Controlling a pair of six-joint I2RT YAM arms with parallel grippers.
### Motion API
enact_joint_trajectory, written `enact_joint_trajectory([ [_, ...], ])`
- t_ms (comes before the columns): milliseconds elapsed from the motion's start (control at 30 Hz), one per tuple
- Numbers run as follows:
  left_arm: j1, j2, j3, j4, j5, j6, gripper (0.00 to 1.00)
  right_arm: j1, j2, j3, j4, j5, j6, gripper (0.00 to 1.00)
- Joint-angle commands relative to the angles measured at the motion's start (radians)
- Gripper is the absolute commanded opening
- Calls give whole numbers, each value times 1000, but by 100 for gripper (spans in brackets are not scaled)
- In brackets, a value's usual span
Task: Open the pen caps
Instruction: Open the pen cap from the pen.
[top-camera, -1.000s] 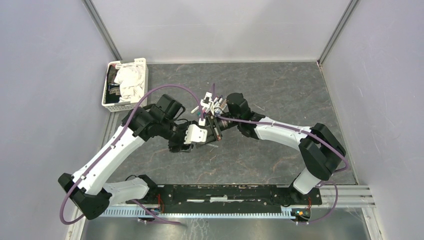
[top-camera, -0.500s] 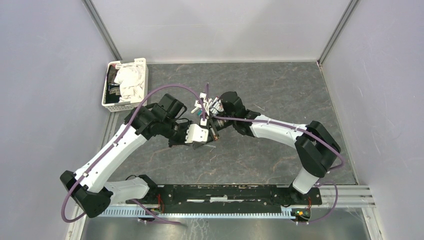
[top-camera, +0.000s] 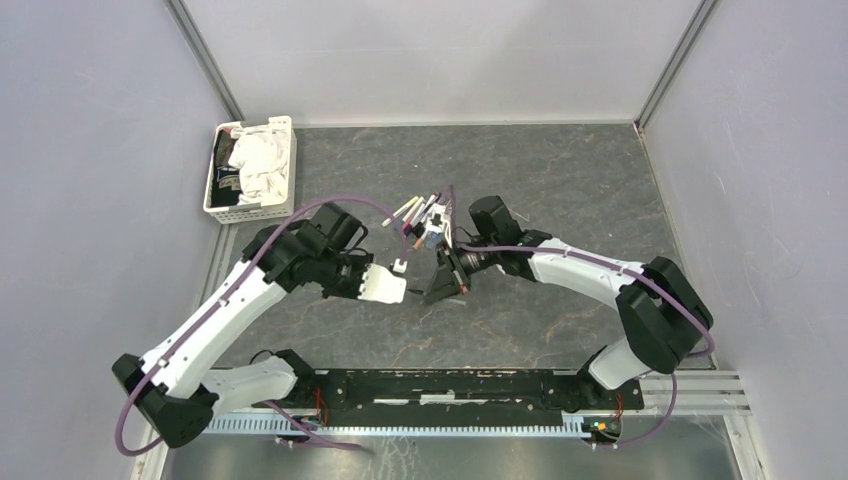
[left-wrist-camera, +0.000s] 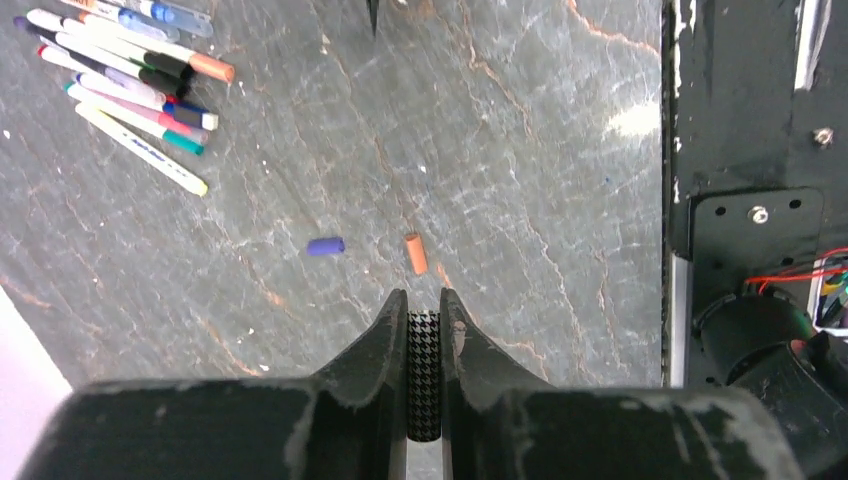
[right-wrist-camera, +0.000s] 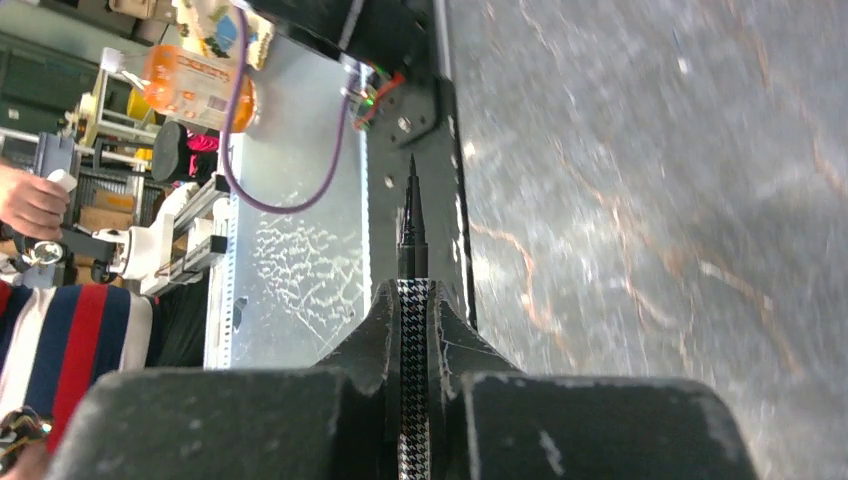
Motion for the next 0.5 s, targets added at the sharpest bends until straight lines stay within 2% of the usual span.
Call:
enact_joint_trajectory([
  [0,1,-50,-31,-38,-124,82,2,-19,-46,-45,-172,63,-119,0],
  [133,18,-52,-43,24,-138,45,2,-44,-83,-31,-242,132,-165,0],
  [233,75,-46,-106,123,-105,-19,2,-110,-126,-5,-280,303,-177,0],
  [333,234,11,-155,240,-18,-73,2,-161,-177,-2,-284,622,-138,0],
  [433,455,173,-89,302,79,-145,2,-198,-197,-14,-294,896,-91,0],
  [467,489,209,-70,305,96,-158,2,-202,-202,-24,-287,957,-84,0],
])
